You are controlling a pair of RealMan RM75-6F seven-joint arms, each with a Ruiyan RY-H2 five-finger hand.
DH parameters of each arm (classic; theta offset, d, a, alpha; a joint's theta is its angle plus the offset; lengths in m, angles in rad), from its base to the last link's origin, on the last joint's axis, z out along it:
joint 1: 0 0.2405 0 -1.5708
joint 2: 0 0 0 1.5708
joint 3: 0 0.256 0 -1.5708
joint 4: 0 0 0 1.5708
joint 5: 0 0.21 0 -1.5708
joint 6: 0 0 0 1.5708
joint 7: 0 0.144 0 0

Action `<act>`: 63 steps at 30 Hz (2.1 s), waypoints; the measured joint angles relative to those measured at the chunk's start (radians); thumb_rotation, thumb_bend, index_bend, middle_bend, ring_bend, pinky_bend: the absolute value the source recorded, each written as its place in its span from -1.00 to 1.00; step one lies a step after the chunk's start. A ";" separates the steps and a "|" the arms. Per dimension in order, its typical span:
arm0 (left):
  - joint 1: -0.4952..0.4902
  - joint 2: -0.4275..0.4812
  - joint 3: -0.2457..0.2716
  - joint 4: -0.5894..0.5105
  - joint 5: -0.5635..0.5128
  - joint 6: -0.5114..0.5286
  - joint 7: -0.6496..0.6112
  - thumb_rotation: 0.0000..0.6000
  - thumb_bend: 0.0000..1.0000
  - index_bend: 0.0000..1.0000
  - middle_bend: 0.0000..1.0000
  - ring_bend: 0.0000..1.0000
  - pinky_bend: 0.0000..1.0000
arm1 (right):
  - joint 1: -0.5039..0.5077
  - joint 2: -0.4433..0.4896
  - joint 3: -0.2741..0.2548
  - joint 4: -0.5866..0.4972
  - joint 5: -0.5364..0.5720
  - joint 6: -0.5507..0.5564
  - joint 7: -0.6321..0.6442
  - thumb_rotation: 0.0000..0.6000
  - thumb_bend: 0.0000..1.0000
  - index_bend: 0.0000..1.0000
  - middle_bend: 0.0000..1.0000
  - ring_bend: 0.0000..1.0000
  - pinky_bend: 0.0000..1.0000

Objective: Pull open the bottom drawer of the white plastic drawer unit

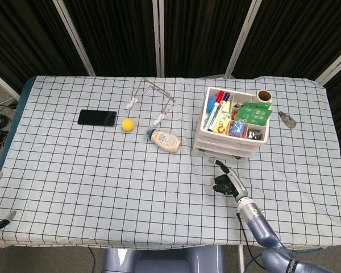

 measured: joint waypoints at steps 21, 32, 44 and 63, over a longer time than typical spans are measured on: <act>0.005 -0.003 0.005 -0.005 0.016 0.004 0.018 1.00 -1.00 -1.00 -1.00 -1.00 -1.00 | 0.030 -0.061 -0.115 0.108 -0.004 0.327 -0.705 1.00 -0.05 -0.60 0.85 0.91 0.72; 0.002 -0.001 0.007 -0.009 0.014 -0.007 0.022 1.00 -1.00 -1.00 -1.00 -1.00 -1.00 | 0.058 -0.075 -0.121 0.144 0.041 0.345 -0.729 1.00 -0.05 -0.63 0.85 0.91 0.72; 0.004 0.001 0.007 -0.011 0.017 -0.005 0.021 1.00 -1.00 -1.00 -1.00 -1.00 -1.00 | 0.074 -0.073 -0.126 0.164 0.076 0.345 -0.727 1.00 -0.04 -0.61 0.85 0.91 0.72; 0.003 0.002 0.008 -0.012 0.016 -0.010 0.023 1.00 -1.00 -1.00 -1.00 -1.00 -1.00 | 0.092 -0.082 -0.143 0.189 0.112 0.339 -0.717 1.00 0.01 -0.30 0.85 0.91 0.72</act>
